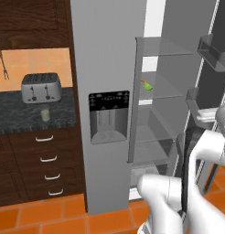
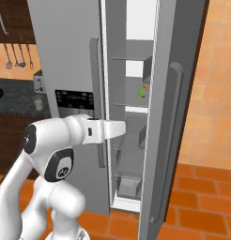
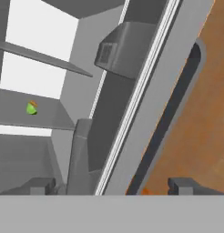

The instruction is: Grab a lemon wedge from the fridge and one ice cube from the ice bowl, and put them in the glass of lemonade.

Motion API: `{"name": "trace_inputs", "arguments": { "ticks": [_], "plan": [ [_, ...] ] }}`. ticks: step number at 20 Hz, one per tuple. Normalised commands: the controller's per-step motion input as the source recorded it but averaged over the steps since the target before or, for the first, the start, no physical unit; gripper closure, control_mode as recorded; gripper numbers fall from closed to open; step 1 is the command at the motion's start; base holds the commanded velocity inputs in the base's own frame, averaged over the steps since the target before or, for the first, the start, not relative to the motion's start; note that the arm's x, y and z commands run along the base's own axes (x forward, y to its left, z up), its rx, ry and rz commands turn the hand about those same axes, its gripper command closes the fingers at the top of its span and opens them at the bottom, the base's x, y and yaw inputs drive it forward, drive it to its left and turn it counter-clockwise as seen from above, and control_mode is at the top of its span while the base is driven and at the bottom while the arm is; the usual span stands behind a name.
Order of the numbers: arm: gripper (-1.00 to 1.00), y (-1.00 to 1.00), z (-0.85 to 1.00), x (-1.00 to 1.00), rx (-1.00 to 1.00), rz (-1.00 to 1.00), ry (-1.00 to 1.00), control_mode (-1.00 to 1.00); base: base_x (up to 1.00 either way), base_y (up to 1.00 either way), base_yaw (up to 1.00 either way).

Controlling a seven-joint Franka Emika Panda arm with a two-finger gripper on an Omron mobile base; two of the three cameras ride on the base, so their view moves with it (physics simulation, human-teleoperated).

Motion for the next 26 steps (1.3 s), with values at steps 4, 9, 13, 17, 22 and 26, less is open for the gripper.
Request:
{"name": "trace_inputs", "arguments": {
  "ticks": [4,9,13,17,22,26],
  "plan": [
    [-1.0,0.08,0.08,0.44,-0.16,0.0,0.18,-1.0,0.0,0.0,0.0],
    [-1.0,0.03,0.05,0.61,-0.23,-0.01,0.15,-1.0,0.0,0.0,0.0],
    [-1.0,0.0,-0.02,0.83,-0.06,-0.02,0.0,-1.0,0.0,0.0,0.0],
    [-1.0,-0.03,-0.13,0.8,0.02,-0.08,-0.12,-1.0,0.0,0.0,0.0],
    [-1.0,-0.26,-0.16,0.87,0.11,-0.11,-0.03,-1.0,0.0,0.0,0.0],
    [-1.0,-0.94,-0.02,0.78,0.26,-0.09,0.0,-1.0,0.0,0.0,0.0]
  ]
}}
